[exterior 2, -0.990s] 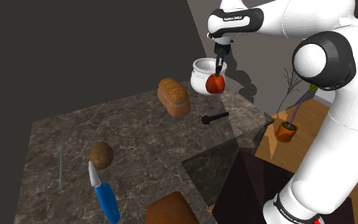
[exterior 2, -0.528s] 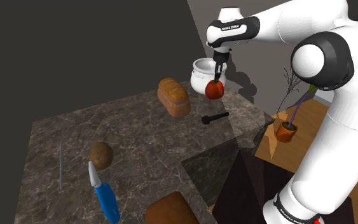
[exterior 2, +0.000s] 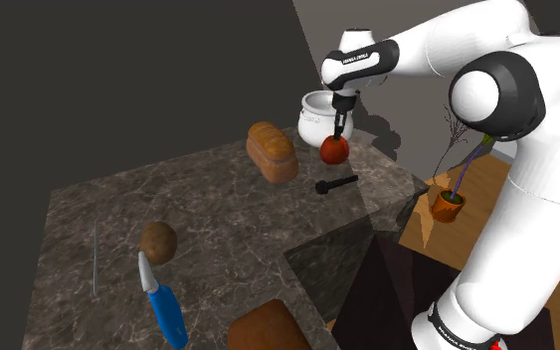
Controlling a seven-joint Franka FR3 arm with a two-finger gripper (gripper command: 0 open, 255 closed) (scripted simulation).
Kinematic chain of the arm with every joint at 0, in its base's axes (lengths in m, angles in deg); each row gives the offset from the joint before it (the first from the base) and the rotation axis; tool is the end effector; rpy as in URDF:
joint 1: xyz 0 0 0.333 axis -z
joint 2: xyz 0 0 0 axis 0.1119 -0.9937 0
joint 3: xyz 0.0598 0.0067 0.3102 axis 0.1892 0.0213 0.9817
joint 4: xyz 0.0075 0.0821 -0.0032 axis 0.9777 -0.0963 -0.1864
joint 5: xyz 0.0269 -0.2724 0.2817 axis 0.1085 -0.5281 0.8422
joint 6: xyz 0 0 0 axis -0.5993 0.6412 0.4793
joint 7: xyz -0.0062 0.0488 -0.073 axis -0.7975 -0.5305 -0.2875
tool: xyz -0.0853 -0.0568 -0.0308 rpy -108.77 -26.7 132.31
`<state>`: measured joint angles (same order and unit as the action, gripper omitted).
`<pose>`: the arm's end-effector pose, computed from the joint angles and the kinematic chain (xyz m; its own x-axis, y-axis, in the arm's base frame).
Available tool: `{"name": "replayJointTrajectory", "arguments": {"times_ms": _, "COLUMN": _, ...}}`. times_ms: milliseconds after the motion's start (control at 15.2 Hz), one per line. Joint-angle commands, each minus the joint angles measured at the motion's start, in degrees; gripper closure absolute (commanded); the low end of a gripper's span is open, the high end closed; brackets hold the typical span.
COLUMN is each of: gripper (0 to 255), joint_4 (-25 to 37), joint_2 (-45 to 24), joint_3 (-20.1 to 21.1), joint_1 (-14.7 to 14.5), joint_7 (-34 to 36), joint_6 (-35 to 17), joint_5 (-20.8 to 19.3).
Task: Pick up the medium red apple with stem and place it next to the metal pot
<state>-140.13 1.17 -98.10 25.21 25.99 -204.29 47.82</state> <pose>0.4791 -0.3667 0.4311 0.9321 0.3609 0.0306 0.3610 -0.9326 0.0039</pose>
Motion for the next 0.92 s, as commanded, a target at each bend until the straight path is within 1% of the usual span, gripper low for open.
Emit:
{"name": "replayJointTrajectory", "arguments": {"times_ms": 0, "gripper": 255, "joint_4": -0.6, "joint_2": -0.6, "joint_3": 0.1, "joint_1": 0.0, "joint_7": -0.2, "joint_6": -1.3, "joint_5": 0.3}}
{"name": "replayJointTrajectory", "arguments": {"times_ms": 132, "gripper": 255, "joint_4": -1.7, "joint_2": -1.3, "joint_3": 0.1, "joint_1": 0.1, "joint_7": -0.4, "joint_6": -2.9, "joint_5": 0.6}}
{"name": "replayJointTrajectory", "arguments": {"times_ms": 660, "gripper": 255, "joint_4": -1.7, "joint_2": -1.3, "joint_3": 0.1, "joint_1": 0.1, "joint_7": -0.4, "joint_6": -2.9, "joint_5": 0.6}}
{"name": "replayJointTrajectory", "arguments": {"times_ms": 726, "gripper": 0, "joint_4": -1.7, "joint_2": -1.3, "joint_3": 0.1, "joint_1": 0.1, "joint_7": -0.4, "joint_6": -2.9, "joint_5": 0.6}}
{"name": "replayJointTrajectory", "arguments": {"times_ms": 858, "gripper": 0, "joint_4": -1.7, "joint_2": -1.3, "joint_3": 0.1, "joint_1": 0.1, "joint_7": -0.4, "joint_6": -2.9, "joint_5": 0.6}}
